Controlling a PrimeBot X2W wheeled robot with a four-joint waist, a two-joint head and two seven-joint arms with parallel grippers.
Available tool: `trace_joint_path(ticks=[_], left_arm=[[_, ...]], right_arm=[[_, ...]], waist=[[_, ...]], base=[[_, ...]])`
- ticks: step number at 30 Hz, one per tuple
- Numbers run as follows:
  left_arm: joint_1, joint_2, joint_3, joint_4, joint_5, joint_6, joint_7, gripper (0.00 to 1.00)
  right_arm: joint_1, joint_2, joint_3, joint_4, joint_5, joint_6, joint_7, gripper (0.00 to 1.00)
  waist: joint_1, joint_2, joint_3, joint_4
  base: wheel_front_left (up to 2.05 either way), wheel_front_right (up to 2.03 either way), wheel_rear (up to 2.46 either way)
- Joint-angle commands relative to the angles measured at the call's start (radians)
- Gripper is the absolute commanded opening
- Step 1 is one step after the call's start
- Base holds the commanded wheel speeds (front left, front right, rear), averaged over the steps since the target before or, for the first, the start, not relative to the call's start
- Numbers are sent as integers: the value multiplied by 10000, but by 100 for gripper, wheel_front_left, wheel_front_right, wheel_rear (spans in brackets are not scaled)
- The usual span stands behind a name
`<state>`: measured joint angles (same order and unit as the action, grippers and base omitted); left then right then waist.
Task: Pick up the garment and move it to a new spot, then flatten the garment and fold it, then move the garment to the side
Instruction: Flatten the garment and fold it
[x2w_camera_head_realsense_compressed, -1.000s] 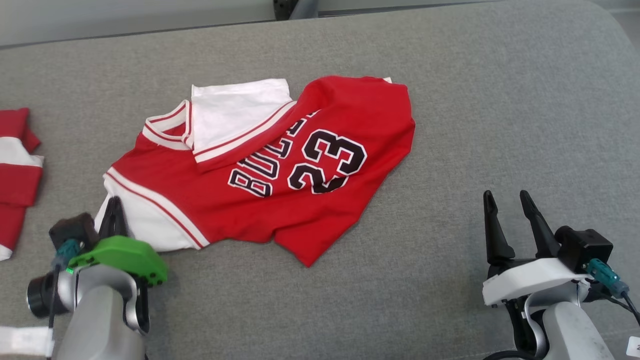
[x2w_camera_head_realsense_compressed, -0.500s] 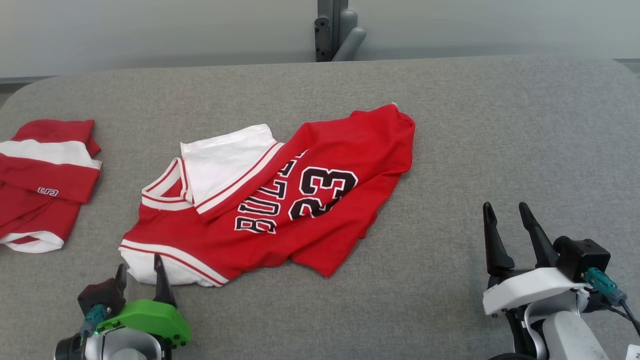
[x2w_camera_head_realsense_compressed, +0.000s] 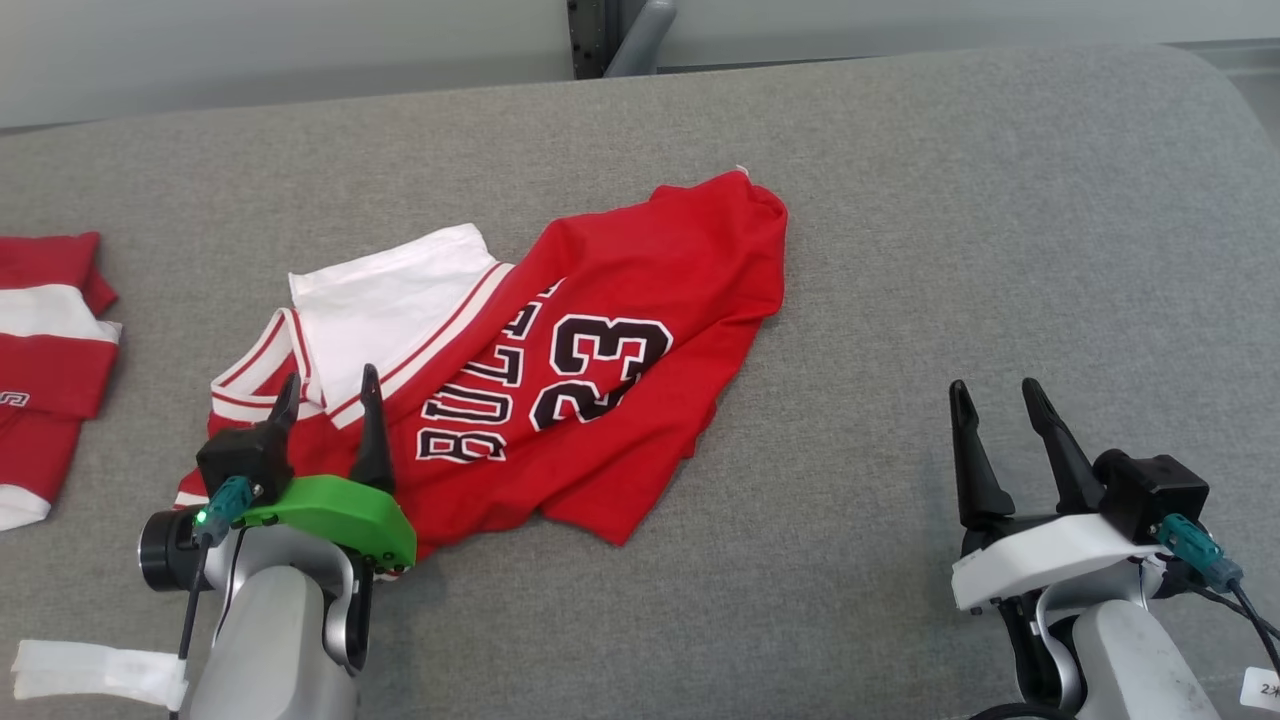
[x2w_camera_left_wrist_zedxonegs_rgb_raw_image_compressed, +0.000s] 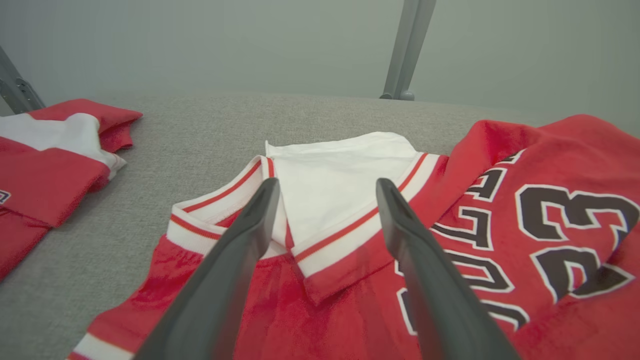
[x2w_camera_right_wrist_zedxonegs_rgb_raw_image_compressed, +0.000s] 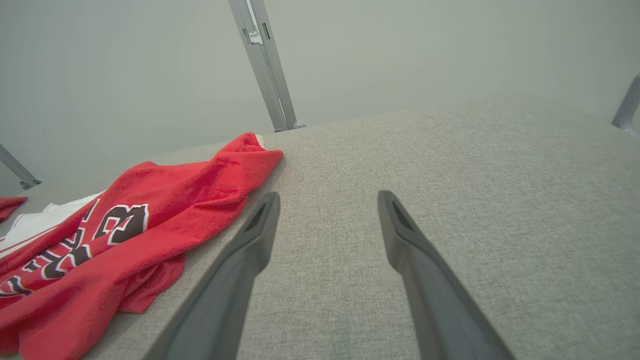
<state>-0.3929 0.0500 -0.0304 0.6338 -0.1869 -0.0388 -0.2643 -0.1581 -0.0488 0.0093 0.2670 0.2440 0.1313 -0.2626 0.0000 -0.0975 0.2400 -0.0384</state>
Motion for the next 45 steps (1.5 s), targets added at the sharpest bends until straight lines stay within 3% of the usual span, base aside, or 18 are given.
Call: trace_joint_path(ticks=[1, 8, 17, 29, 30, 32, 33, 35, 45], left_arm=[[-216, 17, -1, 248, -86, -30, 0, 100], [-674, 28, 332, 1227, -204, 180, 0, 100], [-613, 81, 911, 1294, -113, 358, 0, 100], [-726, 37, 1032, 1539, 142, 66, 0, 100], [-735, 35, 1030, 1573, 159, 53, 0, 94], [-752, 32, 986, 1583, 225, -12, 0, 49], [-757, 30, 970, 1569, 249, -57, 0, 38], [-770, 25, 859, 1462, 340, -173, 0, 0], [-1539, 359, 717, 833, 868, -378, 0, 0]], right_arm=[[-101, -42, -8, -12, -16, -12, -26, 100], [-289, -37, 39, -19, -45, -10, -26, 100], [-254, -37, 35, -39, -94, -10, -26, 100], [-328, -38, 118, -66, -96, -10, -26, 100], [-323, -37, 113, -75, -92, -10, -26, 100], [-315, -37, 100, -78, -98, -12, -26, 100], [-314, -38, 93, -73, -88, -10, -26, 100], [-312, -38, 81, -68, -78, -10, -26, 100], [-399, -37, 65, -142, 39, -10, -26, 100]], waist=[[0, 1, 321, -317], [0, 1, 585, -640], [0, 1, 689, -660], [0, 1, 694, -723], [0, 1, 695, -732], [0, 1, 700, -747], [0, 1, 702, -753], [0, 1, 703, -761], [0, 1, 893, -762]], base=[[0, 0, 0], [0, 0, 0], [0, 0, 0], [0, 0, 0], [0, 0, 0], [0, 0, 0], [0, 0, 0], [0, 0, 0], [0, 0, 0]])
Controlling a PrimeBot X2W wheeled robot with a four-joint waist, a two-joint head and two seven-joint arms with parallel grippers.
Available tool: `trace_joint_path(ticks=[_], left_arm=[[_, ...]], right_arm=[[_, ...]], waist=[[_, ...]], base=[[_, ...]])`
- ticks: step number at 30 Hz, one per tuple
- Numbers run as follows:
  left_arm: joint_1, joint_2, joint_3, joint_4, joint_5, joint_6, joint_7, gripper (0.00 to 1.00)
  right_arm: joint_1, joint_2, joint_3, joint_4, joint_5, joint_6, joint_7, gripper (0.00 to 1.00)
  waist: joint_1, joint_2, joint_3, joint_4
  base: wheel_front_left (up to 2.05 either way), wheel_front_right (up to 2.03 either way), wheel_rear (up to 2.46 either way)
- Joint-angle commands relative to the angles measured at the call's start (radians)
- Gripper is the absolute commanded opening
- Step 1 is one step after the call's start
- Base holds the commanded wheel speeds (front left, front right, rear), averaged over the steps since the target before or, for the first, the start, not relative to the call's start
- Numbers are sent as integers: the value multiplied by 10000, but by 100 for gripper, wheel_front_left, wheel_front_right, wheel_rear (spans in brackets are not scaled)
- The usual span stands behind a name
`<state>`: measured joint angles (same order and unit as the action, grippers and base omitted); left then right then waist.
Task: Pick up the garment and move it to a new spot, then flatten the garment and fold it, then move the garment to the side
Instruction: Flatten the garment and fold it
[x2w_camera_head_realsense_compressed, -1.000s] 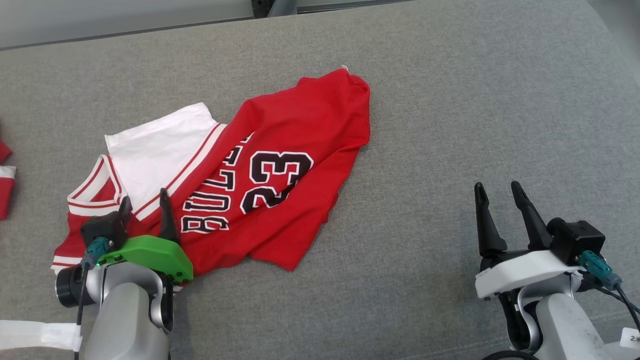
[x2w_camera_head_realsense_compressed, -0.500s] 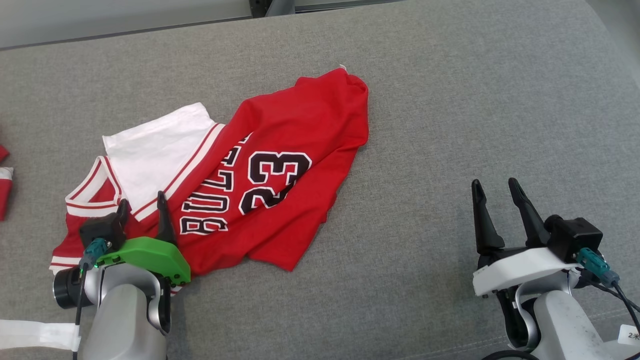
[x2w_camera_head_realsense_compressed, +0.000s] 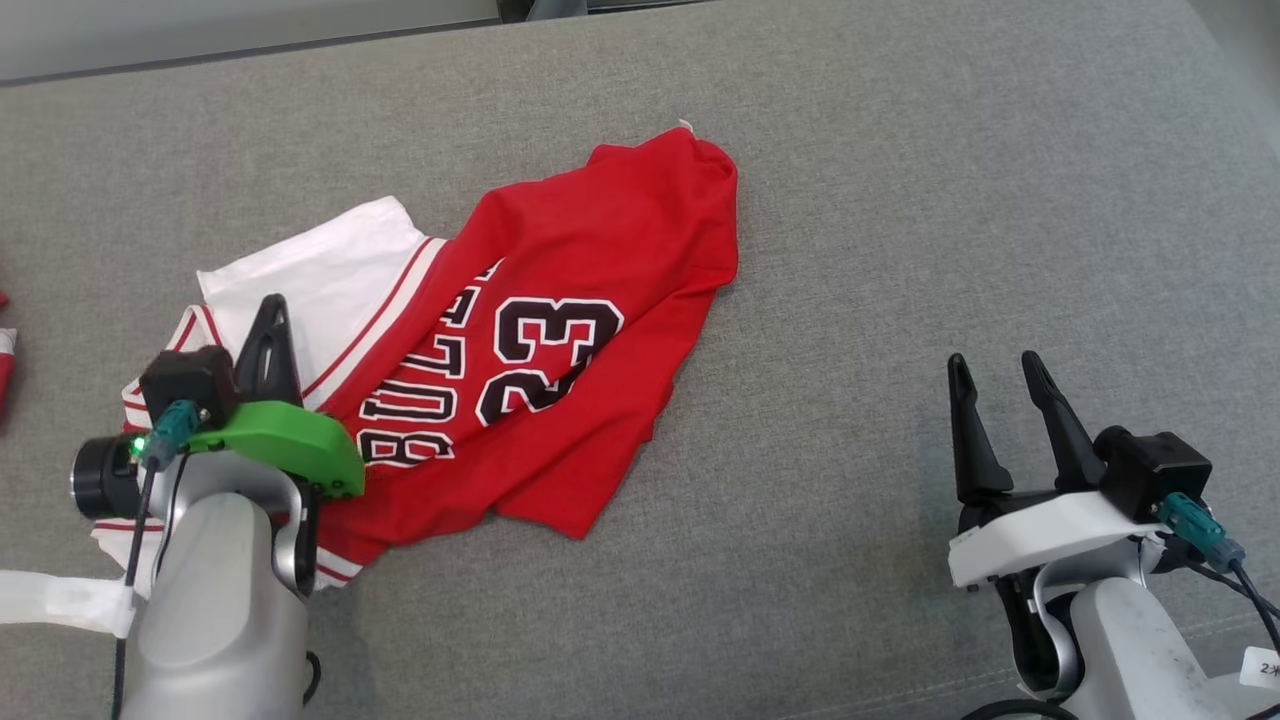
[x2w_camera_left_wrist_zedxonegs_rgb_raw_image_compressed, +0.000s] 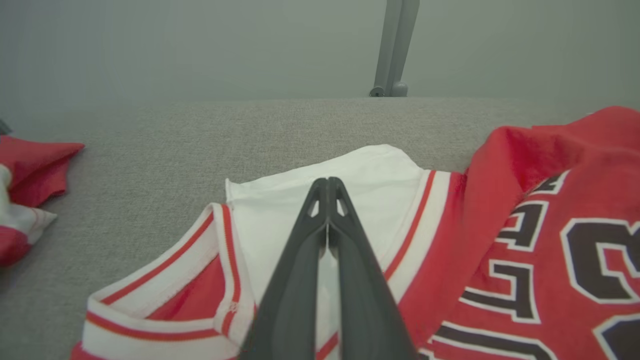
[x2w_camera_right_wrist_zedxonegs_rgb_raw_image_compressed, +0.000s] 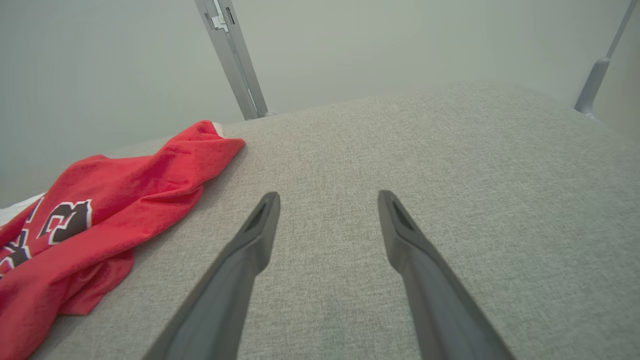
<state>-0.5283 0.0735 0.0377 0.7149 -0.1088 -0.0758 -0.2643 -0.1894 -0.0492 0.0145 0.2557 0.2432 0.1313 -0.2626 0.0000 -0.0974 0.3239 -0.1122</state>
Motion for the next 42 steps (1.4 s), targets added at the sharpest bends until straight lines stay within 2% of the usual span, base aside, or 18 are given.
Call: trace_joint_path(ticks=[1, 3, 8, 9, 10, 11, 24, 38, 39, 40, 41, 42], left_arm=[[-370, 174, 9, 17, 118, -49, 0, 0], [-594, 291, 12, 139, 176, -60, 0, 0], [-893, 368, 174, 413, 174, 259, 0, 0], [-831, 364, 234, 471, 142, 338, 0, 21], [-723, 324, 321, 534, 44, 392, 0, 91], [-615, 282, 365, 598, 25, 428, 0, 100], [-95, 28, 498, 961, -208, 433, 0, 100], [93, -112, 470, 1428, -362, 335, 0, 100], [86, -120, 464, 1423, -381, 315, 0, 94], [85, -124, 447, 1405, -370, 306, 0, 73], [92, -127, 438, 1396, -358, 298, 0, 34], [101, -130, 417, 1368, -337, 259, 0, 0]], right_arm=[[-118, -33, 35, -23, 66, -10, -26, 100], [-150, -38, 32, -34, 105, -12, -26, 100], [-132, -35, 12, 9, 104, -12, -26, 100], [-120, -35, 17, 12, 112, -10, -26, 100], [-96, -35, 19, 9, 112, -10, -26, 100], [-65, -35, 13, 7, 124, -10, -26, 100], [-83, -35, 37, 120, 56, -10, -26, 100], [54, -35, 31, 104, 76, -10, -26, 100], [56, -35, 22, 114, 68, -10, -26, 100], [58, -35, 10, 127, 63, -10, -26, 100], [60, -35, 2, 143, 54, -10, -26, 100], [59, -35, -3, 155, 53, -10, -26, 100]], waist=[[0, -1, 92, -50], [0, -1, 161, -72], [0, -1, 207, -112], [0, -1, 204, -118], [0, -1, 190, -119], [0, -1, 175, -116], [0, -1, 36, 95], [0, -1, -65, -60], [0, -1, -66, -61], [0, -1, -71, -59], [0, -1, -79, -57], [0, -1, -86, -56]], base=[[0, 0, 0], [0, 0, 0], [0, 0, 0], [0, 0, 0], [0, 0, 0], [0, 0, 0], [0, 0, 0], [0, 0, 0], [0, 0, 0], [0, 0, 0], [0, 0, 0], [0, 0, 0]])
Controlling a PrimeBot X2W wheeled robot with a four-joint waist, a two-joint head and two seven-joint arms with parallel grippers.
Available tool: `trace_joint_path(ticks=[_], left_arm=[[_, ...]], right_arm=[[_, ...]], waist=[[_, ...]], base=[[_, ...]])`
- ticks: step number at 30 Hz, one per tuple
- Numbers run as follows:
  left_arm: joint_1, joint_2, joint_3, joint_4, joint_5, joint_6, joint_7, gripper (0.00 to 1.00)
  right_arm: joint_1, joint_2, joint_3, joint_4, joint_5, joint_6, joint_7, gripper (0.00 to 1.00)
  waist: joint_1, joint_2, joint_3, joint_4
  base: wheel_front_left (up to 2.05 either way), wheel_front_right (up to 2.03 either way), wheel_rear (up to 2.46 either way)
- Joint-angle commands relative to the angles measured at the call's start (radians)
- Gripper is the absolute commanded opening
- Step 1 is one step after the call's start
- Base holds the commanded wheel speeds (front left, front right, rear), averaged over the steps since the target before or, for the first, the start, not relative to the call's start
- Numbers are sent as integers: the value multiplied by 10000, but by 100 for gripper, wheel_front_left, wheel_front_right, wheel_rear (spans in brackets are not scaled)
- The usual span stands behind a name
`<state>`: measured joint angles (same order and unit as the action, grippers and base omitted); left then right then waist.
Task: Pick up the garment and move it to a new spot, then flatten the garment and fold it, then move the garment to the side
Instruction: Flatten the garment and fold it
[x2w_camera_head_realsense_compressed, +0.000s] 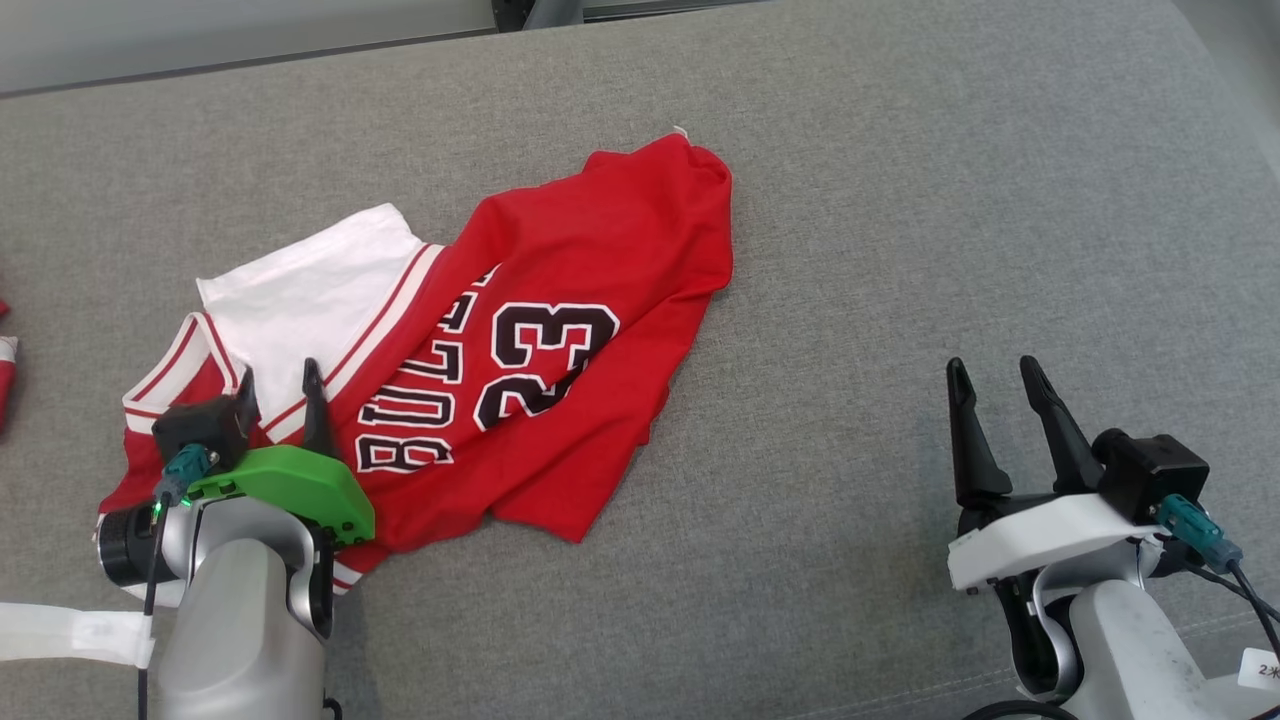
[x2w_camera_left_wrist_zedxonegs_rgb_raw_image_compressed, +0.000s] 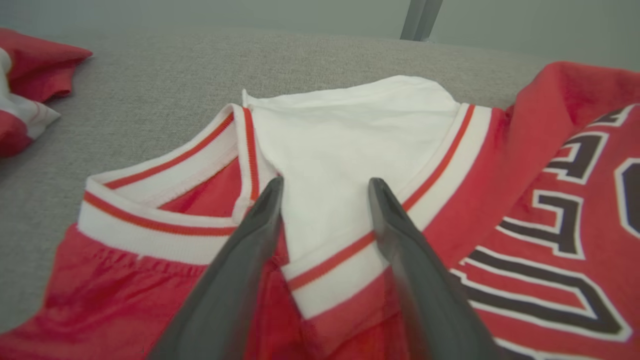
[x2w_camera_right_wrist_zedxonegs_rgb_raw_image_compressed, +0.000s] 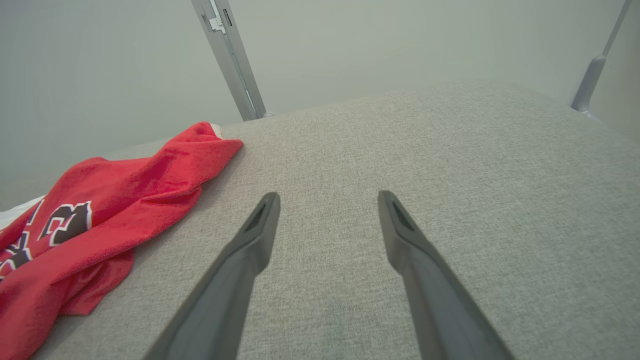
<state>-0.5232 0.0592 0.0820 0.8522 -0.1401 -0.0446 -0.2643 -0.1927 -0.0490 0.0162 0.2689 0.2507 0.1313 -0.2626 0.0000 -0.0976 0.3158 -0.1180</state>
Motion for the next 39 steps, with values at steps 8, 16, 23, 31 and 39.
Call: trace_joint_path(ticks=[8, 16, 23, 31, 39], left_arm=[[-434, 306, -279, 1, 288, -304, 0, 0], [-2253, 1341, -386, -686, 690, -413, 0, 0], [-4747, 3169, -536, 13, 1344, -246, 26, 0], [-5718, 4132, -497, 1442, 1527, -1, 386, 100], [-5361, 3597, -618, 1954, 1231, 44, 54, 100]], right_arm=[[12, -37, 69, 63, 9, -10, -26, 100], [-147, -35, 75, 4, 95, -10, -26, 100], [-496, -40, 419, 55, 270, -12, -26, 100], [-508, -38, 406, 94, 514, -10, -26, 100], [-546, -38, 309, 70, 383, -10, -26, 100]], waist=[[0, 2, -52, -64], [0, 2, 178, -307], [0, 2, 769, -1154], [0, 2, 970, -1611], [0, 2, 573, -1259]], base=[[0, 0, 0], [0, 0, 0], [0, 0, 0], [0, 0, 0], [0, 0, 0]])
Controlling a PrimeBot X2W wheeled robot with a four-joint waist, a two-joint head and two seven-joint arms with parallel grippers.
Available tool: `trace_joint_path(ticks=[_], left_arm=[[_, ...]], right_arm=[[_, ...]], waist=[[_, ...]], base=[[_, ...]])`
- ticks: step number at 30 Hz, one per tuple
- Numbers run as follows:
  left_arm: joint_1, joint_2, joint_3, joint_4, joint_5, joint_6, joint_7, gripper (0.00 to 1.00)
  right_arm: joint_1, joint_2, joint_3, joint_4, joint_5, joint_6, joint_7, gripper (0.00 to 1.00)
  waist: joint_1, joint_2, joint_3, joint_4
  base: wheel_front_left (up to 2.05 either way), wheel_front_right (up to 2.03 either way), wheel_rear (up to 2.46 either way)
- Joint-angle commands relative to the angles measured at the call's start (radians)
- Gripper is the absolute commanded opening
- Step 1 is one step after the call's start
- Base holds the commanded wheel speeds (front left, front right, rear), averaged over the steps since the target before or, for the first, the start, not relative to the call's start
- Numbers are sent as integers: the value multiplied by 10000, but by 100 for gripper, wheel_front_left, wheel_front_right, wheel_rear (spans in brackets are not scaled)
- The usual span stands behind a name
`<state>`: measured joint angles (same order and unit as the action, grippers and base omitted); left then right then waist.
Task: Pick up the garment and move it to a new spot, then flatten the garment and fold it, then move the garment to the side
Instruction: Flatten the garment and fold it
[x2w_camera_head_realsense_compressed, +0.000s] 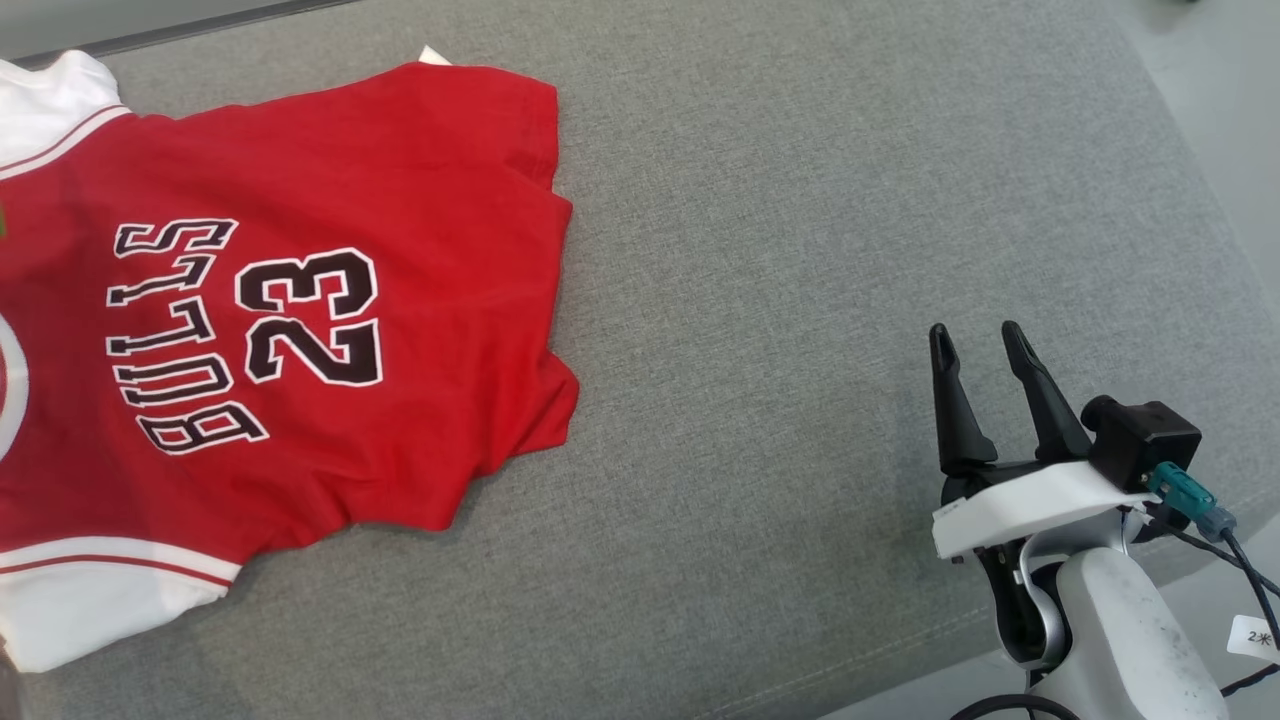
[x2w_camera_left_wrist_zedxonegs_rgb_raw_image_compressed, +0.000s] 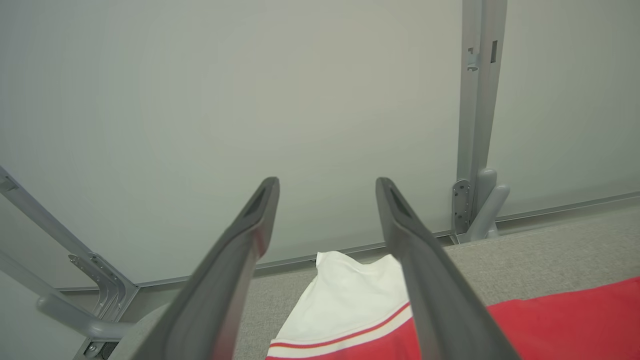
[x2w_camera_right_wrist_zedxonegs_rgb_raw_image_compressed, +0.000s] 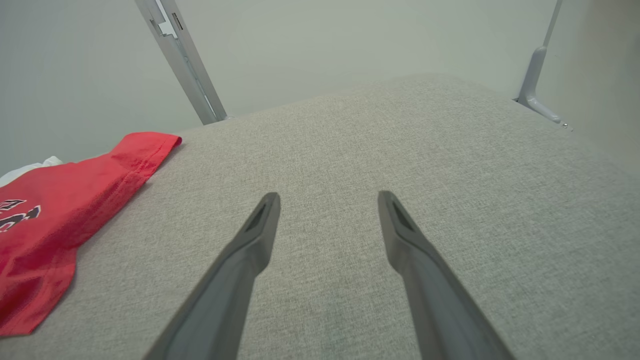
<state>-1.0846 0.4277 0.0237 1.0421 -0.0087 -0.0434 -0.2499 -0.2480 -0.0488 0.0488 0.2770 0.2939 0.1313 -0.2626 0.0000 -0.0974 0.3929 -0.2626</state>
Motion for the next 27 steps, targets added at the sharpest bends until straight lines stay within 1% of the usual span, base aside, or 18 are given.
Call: trace_joint_path(ticks=[1, 4, 6, 10, 16, 17, 24, 27], left_arm=[[364, -208, 32, 60, -201, 57, -102, 100], [790, -556, 20, -102, -332, 35, -155, 100], [1196, -815, 102, -500, -505, 1, -157, 100], [2553, -1384, 281, -1449, -814, 61, -151, 100], [4694, -2154, 358, -2673, -987, -30, -154, 100], [4694, -2154, 358, -2673, -987, -30, -154, 100], [6935, -2942, 436, -3802, -1087, -194, -144, 100], [7792, -3166, 501, -4497, -1073, -245, -145, 100]], right_arm=[[43, -39, -20, -11, -69, -12, -26, 100], [198, -40, -47, -8, -129, -10, -26, 100], [263, -40, -69, 3, -167, -10, -26, 100], [459, -40, -34, -3, -272, -10, -26, 100], [751, -39, -89, 140, -355, -10, -26, 100], [751, -39, -89, 140, -355, -10, -26, 100], [1212, -42, -15, 288, -401, -10, -26, 100], [1345, -39, 88, 300, -393, -10, -26, 100]], waist=[[0, 0, -275, 245], [0, 0, -517, 430], [0, 0, -677, 554], [0, 0, -1046, 785], [0, 0, -1647, 1124], [0, 0, -1647, 1124], [0, 0, -2360, 1457], [0, 0, -2506, 1563]], base=[[0, 0, 0], [0, 0, 0], [0, 0, 0], [0, 0, 0], [0, 0, 0], [0, 0, 0], [0, 0, 0], [0, 0, 0]])
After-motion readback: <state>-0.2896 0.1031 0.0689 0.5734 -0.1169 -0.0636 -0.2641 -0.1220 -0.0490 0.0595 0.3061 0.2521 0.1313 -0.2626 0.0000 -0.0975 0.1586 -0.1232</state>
